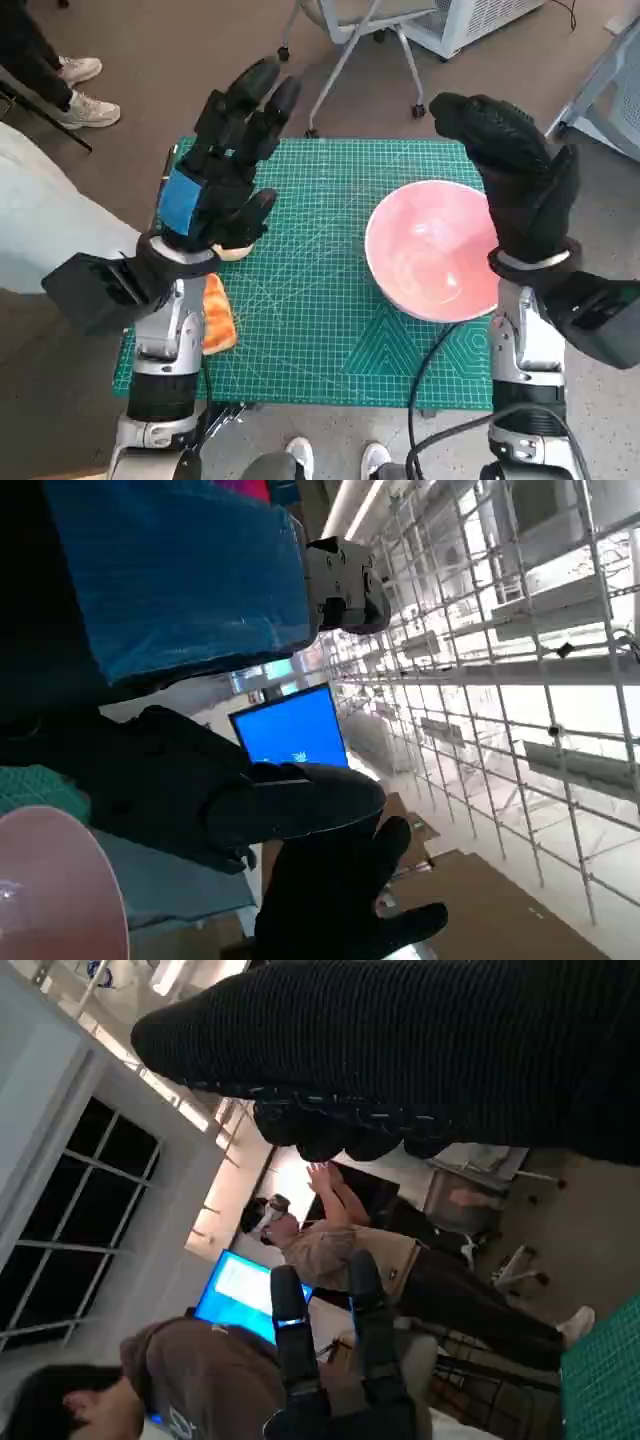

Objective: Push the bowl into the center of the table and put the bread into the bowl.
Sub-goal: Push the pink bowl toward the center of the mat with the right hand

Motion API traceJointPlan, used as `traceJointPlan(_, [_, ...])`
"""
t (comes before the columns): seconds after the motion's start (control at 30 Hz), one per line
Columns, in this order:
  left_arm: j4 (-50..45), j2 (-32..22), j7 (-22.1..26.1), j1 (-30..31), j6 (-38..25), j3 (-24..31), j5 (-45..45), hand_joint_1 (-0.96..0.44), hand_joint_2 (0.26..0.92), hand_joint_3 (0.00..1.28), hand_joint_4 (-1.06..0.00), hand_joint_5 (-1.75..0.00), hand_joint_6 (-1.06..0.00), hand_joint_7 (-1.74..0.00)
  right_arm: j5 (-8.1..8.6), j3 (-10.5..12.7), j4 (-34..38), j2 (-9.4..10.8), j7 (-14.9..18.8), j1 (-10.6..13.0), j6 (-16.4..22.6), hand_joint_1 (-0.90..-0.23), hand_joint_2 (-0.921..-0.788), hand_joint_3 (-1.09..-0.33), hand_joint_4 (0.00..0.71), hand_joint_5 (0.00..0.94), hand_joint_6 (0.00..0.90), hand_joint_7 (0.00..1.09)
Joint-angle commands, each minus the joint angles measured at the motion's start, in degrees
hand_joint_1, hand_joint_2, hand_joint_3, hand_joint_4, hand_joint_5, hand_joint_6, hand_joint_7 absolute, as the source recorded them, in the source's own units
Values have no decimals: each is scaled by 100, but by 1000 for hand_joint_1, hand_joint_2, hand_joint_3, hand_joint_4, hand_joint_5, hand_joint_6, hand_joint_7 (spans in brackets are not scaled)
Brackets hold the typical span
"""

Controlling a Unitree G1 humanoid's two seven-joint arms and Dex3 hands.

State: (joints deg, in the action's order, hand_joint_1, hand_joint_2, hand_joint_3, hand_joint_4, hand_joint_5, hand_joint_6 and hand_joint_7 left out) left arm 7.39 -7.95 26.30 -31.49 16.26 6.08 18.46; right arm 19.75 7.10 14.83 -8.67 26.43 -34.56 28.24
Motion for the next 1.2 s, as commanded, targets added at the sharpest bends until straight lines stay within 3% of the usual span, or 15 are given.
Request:
traceJointPlan(0.03, [-58,-26,17,-49,-72,-10,52,-720,921,471,-118,-1,1,-472,-100,-11,49,-18,-15,148,-81,-642,-921,-692,168,1,6,536])
traceJointPlan(1.2, [-67,-87,165,-101,-199,-3,111,-700,921,476,-120,-2,1,-490,-21,0,-50,10,-15,223,-166,-650,-921,-692,174,3,-1,562])
